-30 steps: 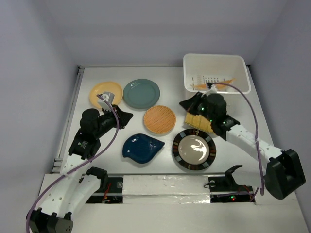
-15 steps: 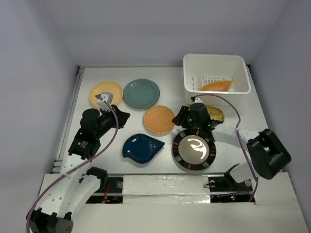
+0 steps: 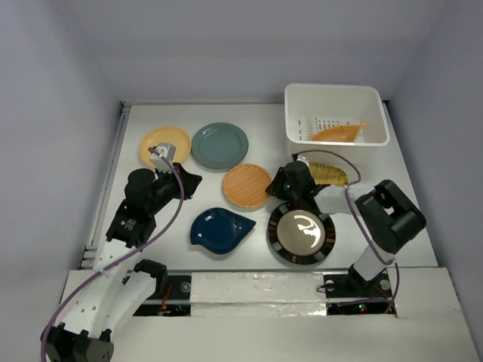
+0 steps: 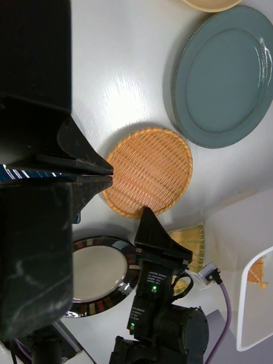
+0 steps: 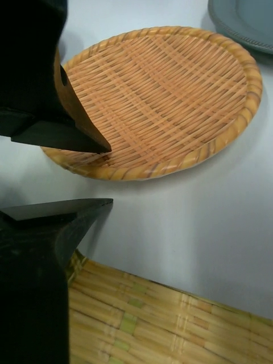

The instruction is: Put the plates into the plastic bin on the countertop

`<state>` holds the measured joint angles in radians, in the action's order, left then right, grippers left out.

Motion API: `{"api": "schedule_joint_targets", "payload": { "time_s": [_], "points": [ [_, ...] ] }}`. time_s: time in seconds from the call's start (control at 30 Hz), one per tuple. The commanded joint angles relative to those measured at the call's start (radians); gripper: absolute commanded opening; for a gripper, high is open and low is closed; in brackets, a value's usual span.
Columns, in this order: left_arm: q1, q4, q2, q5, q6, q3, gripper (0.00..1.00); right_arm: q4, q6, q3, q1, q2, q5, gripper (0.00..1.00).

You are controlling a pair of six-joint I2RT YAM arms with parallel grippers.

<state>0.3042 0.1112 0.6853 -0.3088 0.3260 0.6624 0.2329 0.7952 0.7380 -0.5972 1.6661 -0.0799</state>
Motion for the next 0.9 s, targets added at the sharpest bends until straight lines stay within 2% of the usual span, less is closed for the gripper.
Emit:
{"api": "schedule_joint_targets", "payload": {
  "time_s": [0.0, 0.07, 0.13, 0.17, 0.2, 0.3, 0.4, 0.57, 0.7, 0.8, 0.87],
  "points": [
    [0.004, -0.022, -0.001, 0.004, -0.013, 0.046, 0.02, 0.075, 0.038, 0.014, -0.009, 0.026, -0.027, 0.42],
    [0.004, -0.022, -0.003, 0.004, -0.012, 0.045, 0.02, 0.107, 0.048, 0.006, -0.009, 0.027, -0.032, 0.42],
    [0.004, -0.021, -0.003, 0.004, -0.012, 0.045, 0.02, 0.123, 0.068, -0.006, -0.009, 0.026, -0.037, 0.36],
    [0.004, -0.022, -0.006, 0.005, -0.012, 0.046, 0.02, 0.143, 0.075, -0.012, -0.009, 0.026, -0.038, 0.32],
    [0.004, -0.022, -0.006, 0.007, -0.012, 0.045, 0.02, 0.149, 0.088, -0.017, -0.009, 0.02, -0.038, 0.23],
    [0.004, -0.021, -0.007, 0.01, -0.012, 0.045, 0.03, 0.155, 0.105, -0.041, -0.009, -0.022, -0.049, 0.05],
    [0.004, -0.019, -0.009, 0.01, -0.012, 0.046, 0.03, 0.115, 0.108, -0.054, -0.009, -0.112, -0.061, 0.0],
    [0.004, -0.015, -0.013, 0.02, -0.012, 0.048, 0.03, 0.036, 0.09, -0.058, -0.009, -0.361, -0.05, 0.0],
    [0.004, -0.015, -0.017, 0.022, -0.013, 0.048, 0.04, -0.062, 0.02, 0.009, -0.009, -0.538, -0.093, 0.0],
    [0.004, -0.016, -0.02, 0.017, -0.012, 0.046, 0.04, -0.128, -0.045, 0.075, 0.016, -0.6, -0.158, 0.0],
    [0.004, -0.016, -0.023, 0.017, -0.012, 0.046, 0.05, -0.144, -0.069, 0.138, 0.091, -0.618, -0.173, 0.0]
  ]
}}
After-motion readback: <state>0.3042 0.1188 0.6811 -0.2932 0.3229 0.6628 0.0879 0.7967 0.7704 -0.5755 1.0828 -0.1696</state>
